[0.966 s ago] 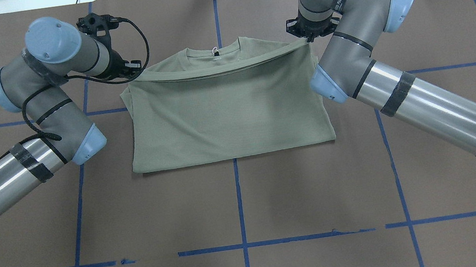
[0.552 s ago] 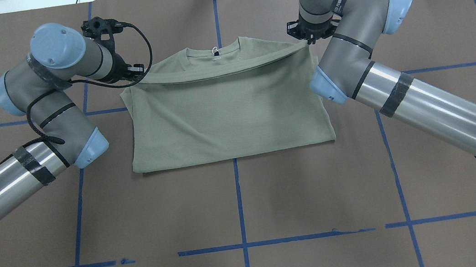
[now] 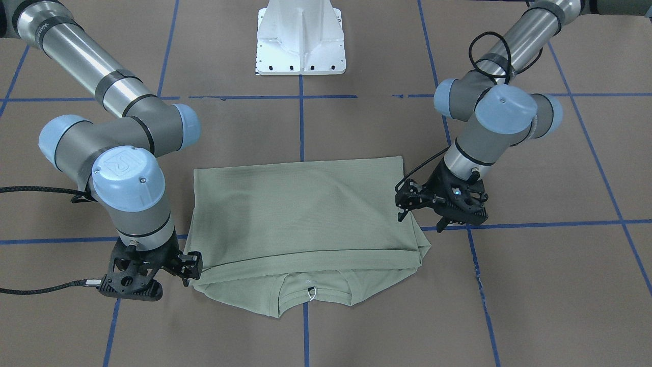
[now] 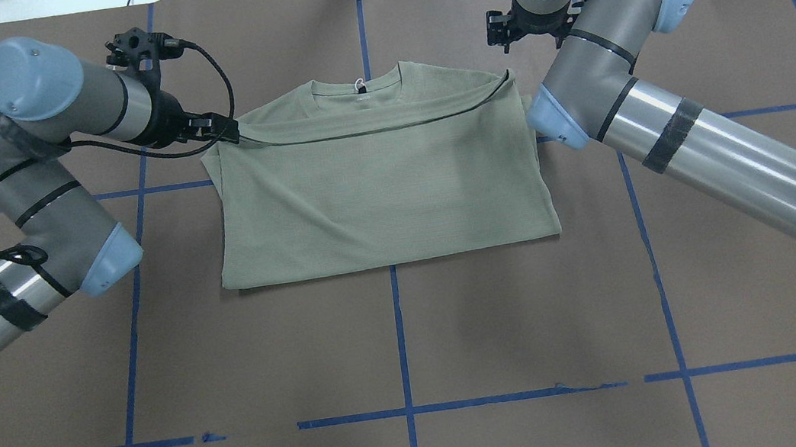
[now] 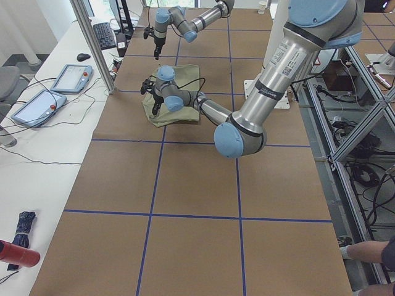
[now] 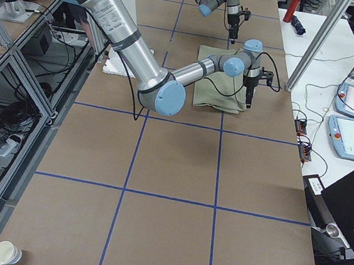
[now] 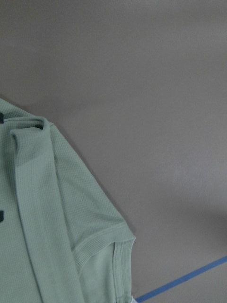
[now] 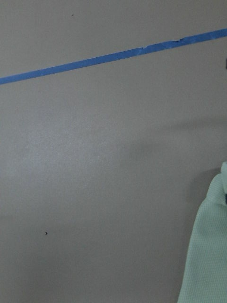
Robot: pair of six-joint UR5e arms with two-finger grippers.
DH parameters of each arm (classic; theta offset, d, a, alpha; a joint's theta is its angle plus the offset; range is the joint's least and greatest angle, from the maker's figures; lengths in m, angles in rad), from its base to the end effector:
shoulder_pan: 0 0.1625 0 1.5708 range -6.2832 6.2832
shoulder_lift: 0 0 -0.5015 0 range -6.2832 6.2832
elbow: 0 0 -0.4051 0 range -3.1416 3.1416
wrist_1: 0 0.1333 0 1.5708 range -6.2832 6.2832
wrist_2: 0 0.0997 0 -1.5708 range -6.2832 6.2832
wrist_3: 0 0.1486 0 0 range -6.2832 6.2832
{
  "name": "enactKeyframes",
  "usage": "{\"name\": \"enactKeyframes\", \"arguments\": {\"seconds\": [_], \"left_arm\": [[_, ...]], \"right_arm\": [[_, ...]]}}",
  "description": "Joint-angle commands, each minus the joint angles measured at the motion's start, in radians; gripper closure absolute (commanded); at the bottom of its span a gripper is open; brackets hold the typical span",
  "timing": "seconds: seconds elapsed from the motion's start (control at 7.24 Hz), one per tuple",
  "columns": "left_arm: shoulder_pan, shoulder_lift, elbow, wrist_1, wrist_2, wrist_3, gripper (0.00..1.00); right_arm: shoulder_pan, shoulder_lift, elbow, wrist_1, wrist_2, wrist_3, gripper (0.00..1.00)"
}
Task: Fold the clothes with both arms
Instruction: 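Lower the left gripper to the folded shirt's side edge and grasp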
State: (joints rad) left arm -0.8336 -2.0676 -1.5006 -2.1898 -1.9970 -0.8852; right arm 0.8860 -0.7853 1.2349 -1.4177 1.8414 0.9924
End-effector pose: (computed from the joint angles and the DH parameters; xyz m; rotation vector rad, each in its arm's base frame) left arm 0.4677 -0.6220 0.4173 0.4277 1.0103 0.0899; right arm -0.4859 -0.7430 0.4025 0.2057 -0.6219 0.2150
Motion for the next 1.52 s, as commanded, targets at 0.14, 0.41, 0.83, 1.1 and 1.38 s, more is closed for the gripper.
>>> {"name": "enactKeyframes", "arguments": {"seconds": [0.14,0.41,0.83,1.1,1.38], "left_arm": [[0.075,0.218,-0.177,-0.136,-0.005,-0.155,0.01],[0.199,0.250,-0.136,-0.319,0.120,-0.424,0.21],[0.238,0.241,-0.121,-0.323,0.135,-0.528,0.37],[0.252,0.245,-0.121,-0.321,0.136,-0.526,0.37],[0.263,0.251,-0.121,-0.321,0.138,-0.525,0.37]], "right_arm": [[0.005,0.001,-0.003,0.019,0.001,-0.012,0.00],[0.005,-0.005,-0.003,0.020,0.001,-0.012,0.00],[0.004,-0.003,-0.003,0.020,0.001,-0.011,0.00],[0.004,-0.005,-0.003,0.019,0.001,-0.009,0.00],[0.002,-0.006,-0.003,0.020,-0.001,-0.011,0.00]]}}
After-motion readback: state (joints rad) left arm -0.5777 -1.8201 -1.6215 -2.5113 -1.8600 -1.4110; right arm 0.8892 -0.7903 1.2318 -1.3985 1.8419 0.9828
